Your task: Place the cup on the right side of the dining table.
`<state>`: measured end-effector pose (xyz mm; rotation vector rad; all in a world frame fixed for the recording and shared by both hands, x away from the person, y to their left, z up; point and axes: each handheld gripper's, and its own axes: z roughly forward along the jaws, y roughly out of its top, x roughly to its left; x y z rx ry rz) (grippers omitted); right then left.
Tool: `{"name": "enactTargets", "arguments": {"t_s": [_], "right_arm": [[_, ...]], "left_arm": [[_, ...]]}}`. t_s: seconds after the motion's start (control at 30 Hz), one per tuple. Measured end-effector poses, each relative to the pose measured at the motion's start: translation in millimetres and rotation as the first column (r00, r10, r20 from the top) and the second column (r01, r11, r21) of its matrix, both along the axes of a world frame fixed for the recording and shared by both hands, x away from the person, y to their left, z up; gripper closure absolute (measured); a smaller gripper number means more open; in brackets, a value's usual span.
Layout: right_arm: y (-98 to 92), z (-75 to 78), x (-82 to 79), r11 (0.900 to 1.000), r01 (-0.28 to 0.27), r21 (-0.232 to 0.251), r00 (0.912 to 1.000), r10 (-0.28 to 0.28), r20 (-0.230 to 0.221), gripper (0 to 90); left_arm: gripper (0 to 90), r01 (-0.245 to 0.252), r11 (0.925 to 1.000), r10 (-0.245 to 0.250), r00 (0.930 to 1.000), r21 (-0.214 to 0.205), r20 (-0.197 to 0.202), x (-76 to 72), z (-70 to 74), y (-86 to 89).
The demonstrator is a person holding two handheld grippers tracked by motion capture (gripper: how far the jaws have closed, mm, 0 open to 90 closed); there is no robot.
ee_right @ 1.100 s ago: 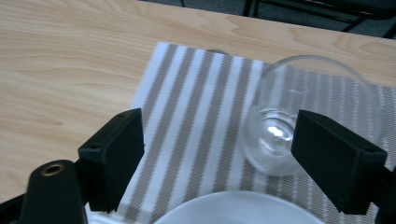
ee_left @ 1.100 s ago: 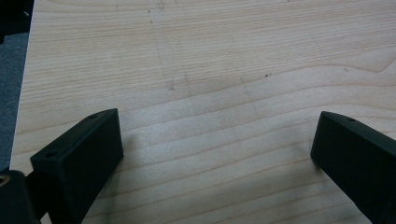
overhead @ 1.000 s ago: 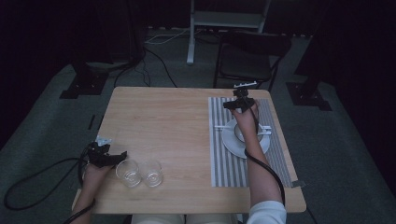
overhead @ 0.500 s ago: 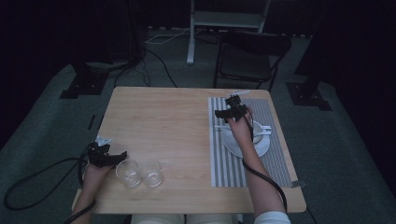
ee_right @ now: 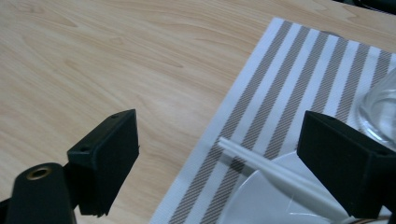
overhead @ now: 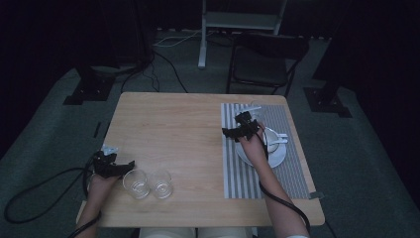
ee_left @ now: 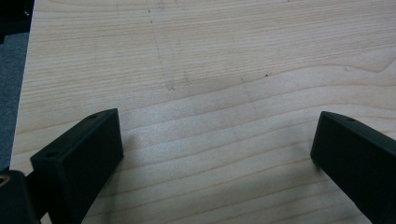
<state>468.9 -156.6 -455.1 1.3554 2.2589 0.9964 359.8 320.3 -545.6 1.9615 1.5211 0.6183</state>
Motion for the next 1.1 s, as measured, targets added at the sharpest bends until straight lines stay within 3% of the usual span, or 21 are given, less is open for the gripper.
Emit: {"name": "enactTargets", "arguments": {"t_s": [0.3, 0.57, 1.1], "right_arm": [[5.3, -1.9, -32.3, 0.9995, -0.029, 0.015, 0.9985, 0.029, 0.048, 12.4], [5.6, -13.8, -59.9, 0.9990, -0.039, 0.021, 0.9970, 0.037, 0.068, 12.4], [-23.0, -39.6, -113.5, 0.9984, -0.037, 0.042, 0.9971, 0.034, 0.068, 12.4]], "left_arm": [[2.7, 0.000, 1.0000, 0.000, 1.0000, 0.000, 0.000, 0.0, 0.0, 0.0], [2.7, 0.000, 1.0000, 0.000, 1.0000, 0.000, 0.000, 0.0, 0.0, 0.0], [2.7, -0.001, 1.0000, 0.001, 1.0000, -0.001, -0.001, 0.0, 0.1, -0.1]]}}
